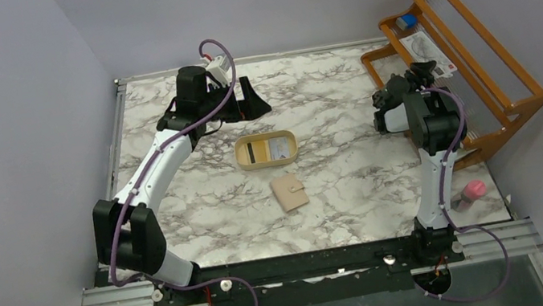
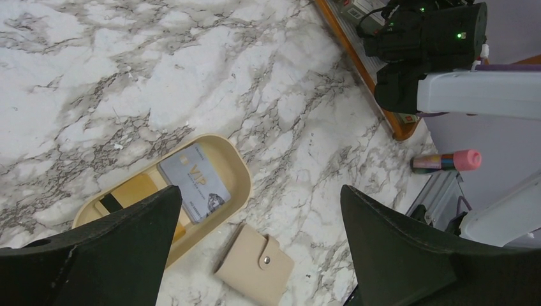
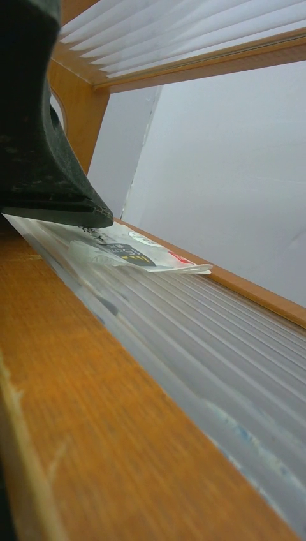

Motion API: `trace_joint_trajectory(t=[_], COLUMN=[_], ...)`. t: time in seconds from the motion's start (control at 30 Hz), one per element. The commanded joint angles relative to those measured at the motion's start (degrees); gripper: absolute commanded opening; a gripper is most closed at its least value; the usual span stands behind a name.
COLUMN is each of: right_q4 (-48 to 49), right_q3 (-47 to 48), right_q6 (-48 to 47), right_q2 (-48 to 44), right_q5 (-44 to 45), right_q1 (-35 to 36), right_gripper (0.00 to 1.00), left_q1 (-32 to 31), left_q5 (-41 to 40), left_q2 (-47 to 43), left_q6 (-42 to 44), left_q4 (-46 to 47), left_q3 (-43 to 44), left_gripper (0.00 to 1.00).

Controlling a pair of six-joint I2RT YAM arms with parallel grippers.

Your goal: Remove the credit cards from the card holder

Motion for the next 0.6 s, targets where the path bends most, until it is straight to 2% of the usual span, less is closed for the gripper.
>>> trace_joint_trajectory(t=[0.0,0.3,0.57], right_q4=[15.0,15.0,15.1], right_q3=[0.2,1.4,2.5], right_q6=[6.3,6.6,10.1], right_q2=[3.2,3.7,5.3], right_q5=[1.3,-0.1,-6.8], right_q1=[0.9,6.0,9.5], right_gripper=[0.02,0.01,0.01], left_q1=[-0.2,-0.1,-0.1], left_q5=[0.6,-1.2,-3.9], left_q2=[0.9,-1.4,-6.6], left_q6=[1.4,2.9,4.7], left_q4=[-1.2,-2.1,-2.6], left_q3=[0.7,0.2,-3.3], left_gripper=[0.94,0.94,0.94])
